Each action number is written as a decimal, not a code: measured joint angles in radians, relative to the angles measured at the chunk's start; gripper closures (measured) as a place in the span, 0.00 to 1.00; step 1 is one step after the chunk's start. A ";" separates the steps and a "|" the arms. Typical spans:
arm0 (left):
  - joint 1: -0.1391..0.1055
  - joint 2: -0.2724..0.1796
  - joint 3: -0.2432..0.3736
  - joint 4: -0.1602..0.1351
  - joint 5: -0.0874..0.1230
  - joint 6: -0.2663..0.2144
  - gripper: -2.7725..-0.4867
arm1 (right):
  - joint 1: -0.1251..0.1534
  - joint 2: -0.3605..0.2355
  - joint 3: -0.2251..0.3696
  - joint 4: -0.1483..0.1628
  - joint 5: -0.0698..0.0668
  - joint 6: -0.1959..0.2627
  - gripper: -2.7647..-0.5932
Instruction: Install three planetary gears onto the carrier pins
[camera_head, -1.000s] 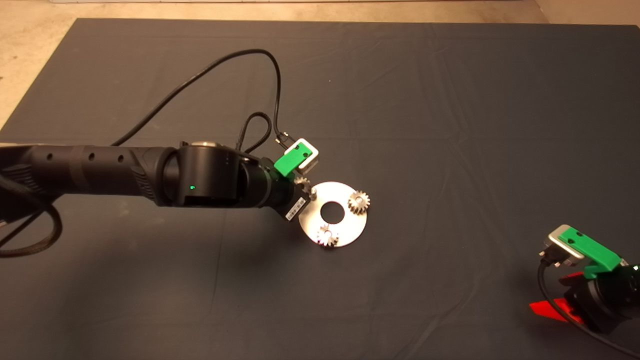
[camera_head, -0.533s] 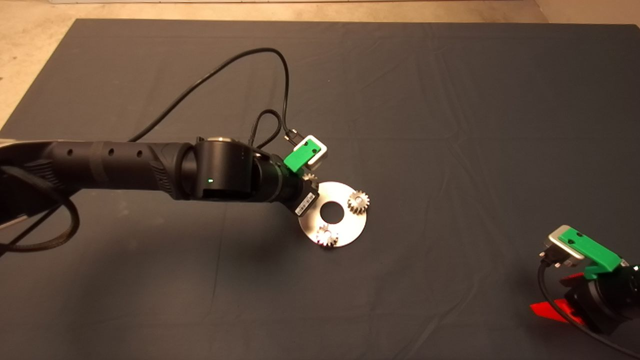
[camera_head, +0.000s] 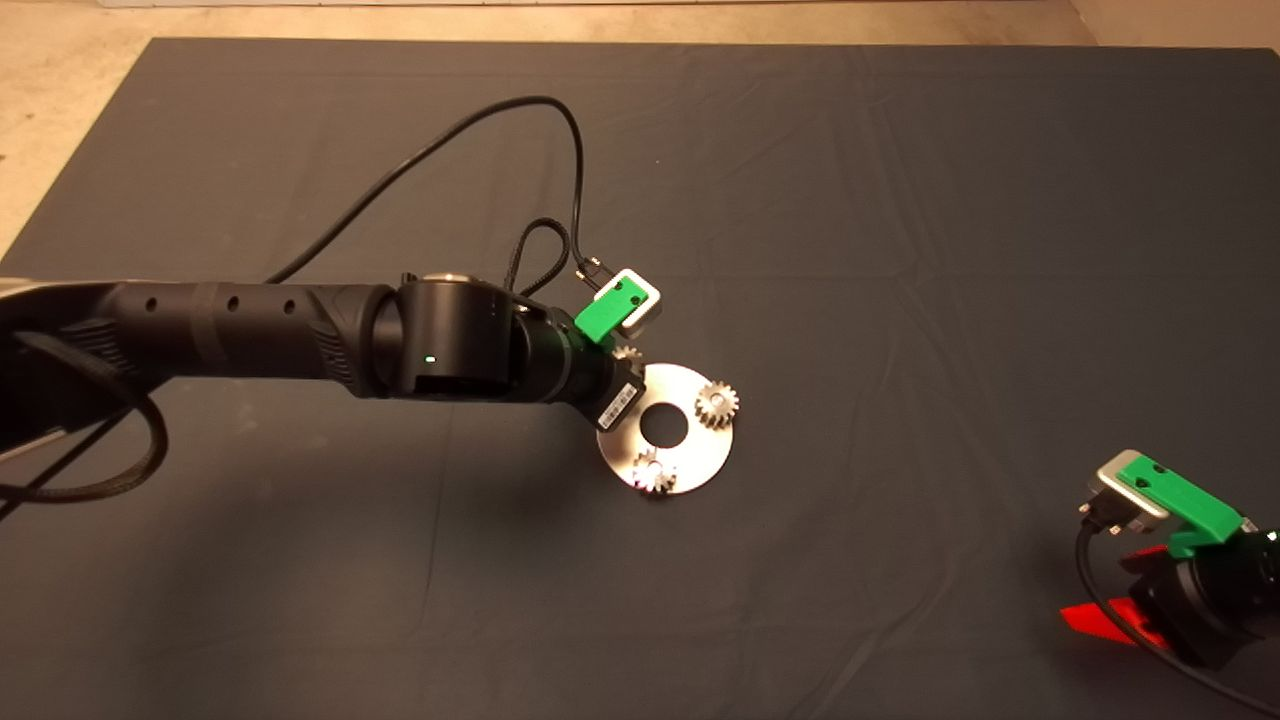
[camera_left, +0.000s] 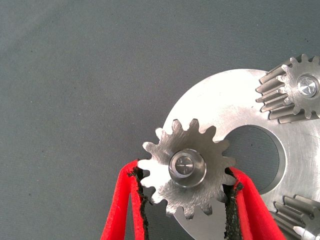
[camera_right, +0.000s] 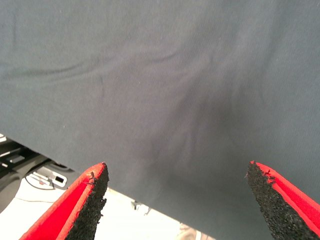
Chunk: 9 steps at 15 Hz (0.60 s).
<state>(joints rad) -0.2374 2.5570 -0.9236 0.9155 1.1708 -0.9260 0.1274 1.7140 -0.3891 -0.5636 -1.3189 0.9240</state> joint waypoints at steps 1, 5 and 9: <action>0.002 0.000 0.000 0.008 0.000 -0.007 0.94 | 0.000 0.000 0.000 0.000 0.000 0.000 0.33; 0.030 0.000 0.009 0.089 -0.001 -0.065 0.95 | 0.000 -0.005 0.000 0.000 0.000 -0.007 0.33; 0.043 0.000 0.013 0.096 0.000 -0.064 0.95 | 0.000 -0.005 0.000 0.000 0.000 -0.007 0.33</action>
<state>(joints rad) -0.1943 2.5570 -0.9111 1.0113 1.1709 -0.9904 0.1274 1.7091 -0.3891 -0.5636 -1.3185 0.9174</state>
